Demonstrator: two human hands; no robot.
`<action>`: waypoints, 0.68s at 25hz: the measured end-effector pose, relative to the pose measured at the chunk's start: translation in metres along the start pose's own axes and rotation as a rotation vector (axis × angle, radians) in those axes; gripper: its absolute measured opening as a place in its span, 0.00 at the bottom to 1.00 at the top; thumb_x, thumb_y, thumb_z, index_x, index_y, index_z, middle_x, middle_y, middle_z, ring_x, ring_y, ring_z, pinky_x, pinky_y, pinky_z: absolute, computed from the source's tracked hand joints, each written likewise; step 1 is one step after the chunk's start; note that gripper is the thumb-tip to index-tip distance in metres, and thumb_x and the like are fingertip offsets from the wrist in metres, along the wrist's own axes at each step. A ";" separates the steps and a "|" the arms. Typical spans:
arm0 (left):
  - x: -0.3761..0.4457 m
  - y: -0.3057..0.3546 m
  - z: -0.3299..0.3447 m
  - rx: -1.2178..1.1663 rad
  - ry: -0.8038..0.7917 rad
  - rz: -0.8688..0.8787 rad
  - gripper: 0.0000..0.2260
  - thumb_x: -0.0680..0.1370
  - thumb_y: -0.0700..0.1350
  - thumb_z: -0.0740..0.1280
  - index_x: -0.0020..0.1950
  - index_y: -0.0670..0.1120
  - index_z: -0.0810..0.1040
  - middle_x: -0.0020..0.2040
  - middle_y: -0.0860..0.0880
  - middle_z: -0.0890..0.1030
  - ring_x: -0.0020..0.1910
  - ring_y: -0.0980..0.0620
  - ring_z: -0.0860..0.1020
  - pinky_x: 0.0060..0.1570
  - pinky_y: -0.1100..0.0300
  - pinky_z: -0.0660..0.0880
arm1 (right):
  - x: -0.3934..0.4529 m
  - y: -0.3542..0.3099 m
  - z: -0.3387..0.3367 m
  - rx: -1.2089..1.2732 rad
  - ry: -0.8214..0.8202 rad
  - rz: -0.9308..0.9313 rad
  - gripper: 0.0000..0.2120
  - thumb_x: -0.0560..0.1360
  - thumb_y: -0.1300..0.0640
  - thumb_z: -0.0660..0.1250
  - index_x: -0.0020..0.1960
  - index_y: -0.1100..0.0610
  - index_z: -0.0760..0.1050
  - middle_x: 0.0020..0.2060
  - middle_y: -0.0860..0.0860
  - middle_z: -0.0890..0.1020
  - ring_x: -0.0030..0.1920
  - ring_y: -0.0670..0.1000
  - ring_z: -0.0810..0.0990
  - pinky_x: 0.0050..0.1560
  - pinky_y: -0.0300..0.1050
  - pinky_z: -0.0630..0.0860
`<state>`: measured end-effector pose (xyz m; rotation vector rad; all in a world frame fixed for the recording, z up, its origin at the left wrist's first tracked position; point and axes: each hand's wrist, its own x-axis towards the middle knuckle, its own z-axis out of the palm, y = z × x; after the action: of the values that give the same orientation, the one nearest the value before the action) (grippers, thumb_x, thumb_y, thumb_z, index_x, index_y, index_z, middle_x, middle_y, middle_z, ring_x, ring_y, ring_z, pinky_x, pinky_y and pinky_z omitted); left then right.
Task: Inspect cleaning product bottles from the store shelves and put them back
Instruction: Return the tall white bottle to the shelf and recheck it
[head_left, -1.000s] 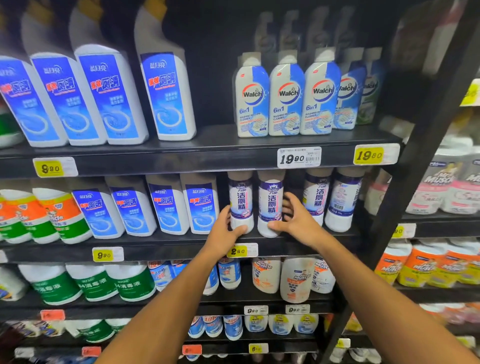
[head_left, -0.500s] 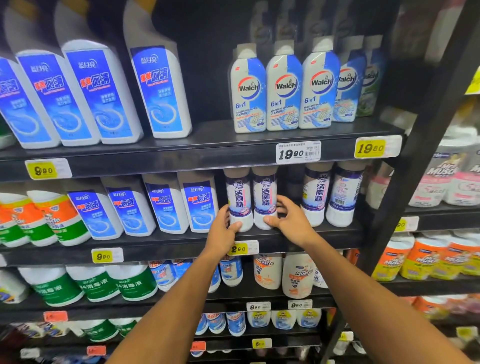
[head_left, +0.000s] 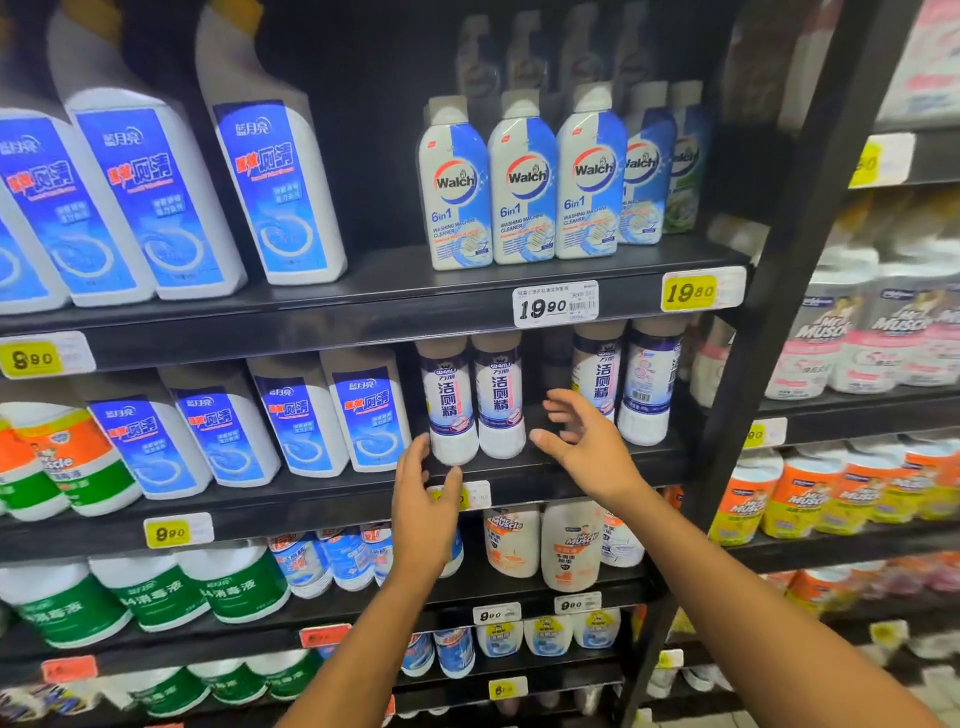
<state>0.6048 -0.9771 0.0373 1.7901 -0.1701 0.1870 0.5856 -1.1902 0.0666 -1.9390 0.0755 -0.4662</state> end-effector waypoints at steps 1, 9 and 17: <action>-0.006 0.002 0.004 0.008 0.024 0.065 0.22 0.78 0.39 0.68 0.71 0.51 0.70 0.69 0.51 0.73 0.67 0.53 0.72 0.66 0.56 0.71 | -0.003 -0.002 -0.007 0.028 0.095 -0.030 0.18 0.75 0.57 0.73 0.59 0.42 0.72 0.55 0.44 0.81 0.54 0.39 0.79 0.54 0.34 0.75; 0.018 0.061 0.095 -0.031 -0.473 0.026 0.26 0.77 0.36 0.68 0.73 0.49 0.66 0.71 0.49 0.71 0.69 0.51 0.71 0.67 0.55 0.71 | 0.000 -0.002 -0.046 -0.117 0.367 0.064 0.24 0.78 0.49 0.68 0.72 0.53 0.70 0.38 0.44 0.83 0.42 0.45 0.81 0.47 0.46 0.78; 0.065 0.059 0.140 0.121 -0.519 -0.077 0.31 0.73 0.38 0.74 0.71 0.44 0.62 0.72 0.45 0.71 0.65 0.51 0.74 0.67 0.53 0.70 | 0.018 0.004 -0.068 -0.240 0.246 0.048 0.15 0.78 0.49 0.68 0.62 0.54 0.80 0.40 0.49 0.86 0.45 0.50 0.84 0.52 0.51 0.79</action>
<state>0.6606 -1.1279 0.0766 1.9325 -0.4662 -0.3341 0.5784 -1.2559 0.0905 -2.0988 0.3493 -0.6883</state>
